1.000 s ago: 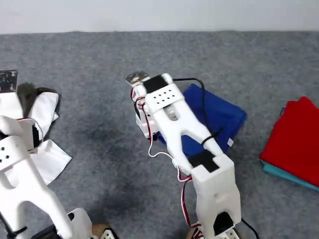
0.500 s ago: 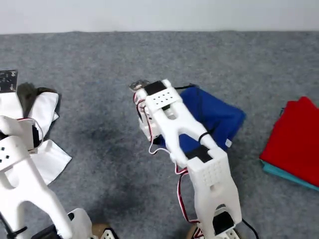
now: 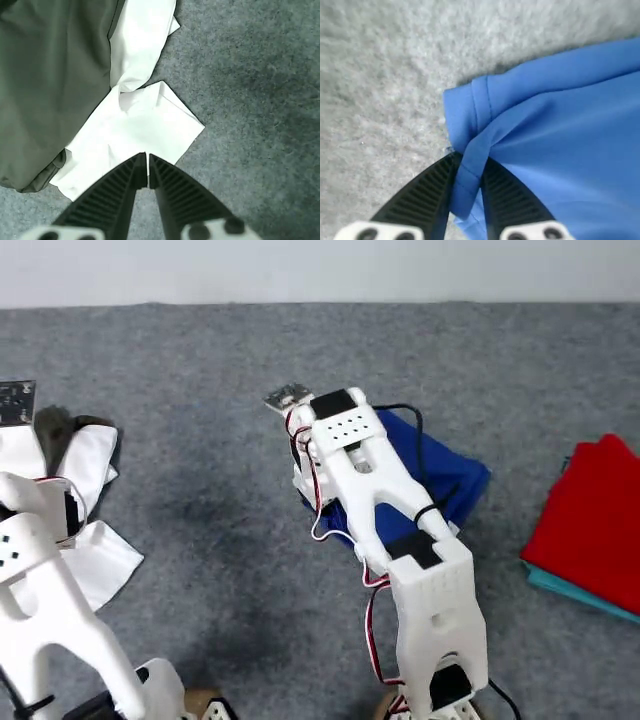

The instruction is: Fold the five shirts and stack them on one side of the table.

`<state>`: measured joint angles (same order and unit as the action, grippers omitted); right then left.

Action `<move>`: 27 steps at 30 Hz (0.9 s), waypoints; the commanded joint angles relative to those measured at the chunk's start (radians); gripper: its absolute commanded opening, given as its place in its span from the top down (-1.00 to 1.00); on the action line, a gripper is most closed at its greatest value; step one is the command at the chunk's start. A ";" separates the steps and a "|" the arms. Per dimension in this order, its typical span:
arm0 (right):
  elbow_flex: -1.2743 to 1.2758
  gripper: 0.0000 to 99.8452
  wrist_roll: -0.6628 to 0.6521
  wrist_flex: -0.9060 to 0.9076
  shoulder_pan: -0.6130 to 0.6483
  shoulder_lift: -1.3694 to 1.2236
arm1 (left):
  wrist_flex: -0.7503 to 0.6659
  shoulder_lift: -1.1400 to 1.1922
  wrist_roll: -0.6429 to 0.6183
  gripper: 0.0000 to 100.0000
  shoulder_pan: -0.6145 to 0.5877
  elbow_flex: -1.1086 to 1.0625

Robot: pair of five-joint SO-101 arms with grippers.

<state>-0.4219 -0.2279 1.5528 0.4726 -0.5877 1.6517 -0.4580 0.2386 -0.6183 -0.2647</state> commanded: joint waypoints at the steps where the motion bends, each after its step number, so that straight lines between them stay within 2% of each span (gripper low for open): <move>1: -0.051 0.98 -0.020 -0.068 -0.001 0.085 | 0.008 -0.034 -0.003 0.97 0.005 0.007; 6: -0.051 0.93 -0.017 -0.150 0.002 0.051 | 0.008 -0.034 -0.003 0.97 0.005 0.007; 12: -0.051 0.55 0.005 -0.068 0.001 0.071 | 0.009 -0.034 -0.002 0.97 0.005 0.007; 19: -0.051 0.64 0.035 -0.019 -0.004 0.225 | 0.006 -0.034 -0.002 0.97 0.006 0.007; 24: -0.051 0.75 0.040 0.096 -0.013 0.274 | 0.008 -0.034 -0.002 0.97 0.006 0.008; 27: -0.051 0.76 0.117 0.153 -0.050 0.275 | 0.008 -0.034 -0.002 0.97 0.006 0.008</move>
<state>-0.4219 -0.1757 1.6525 0.4664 -0.3790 1.6517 -0.4580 0.2386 -0.6183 -0.2647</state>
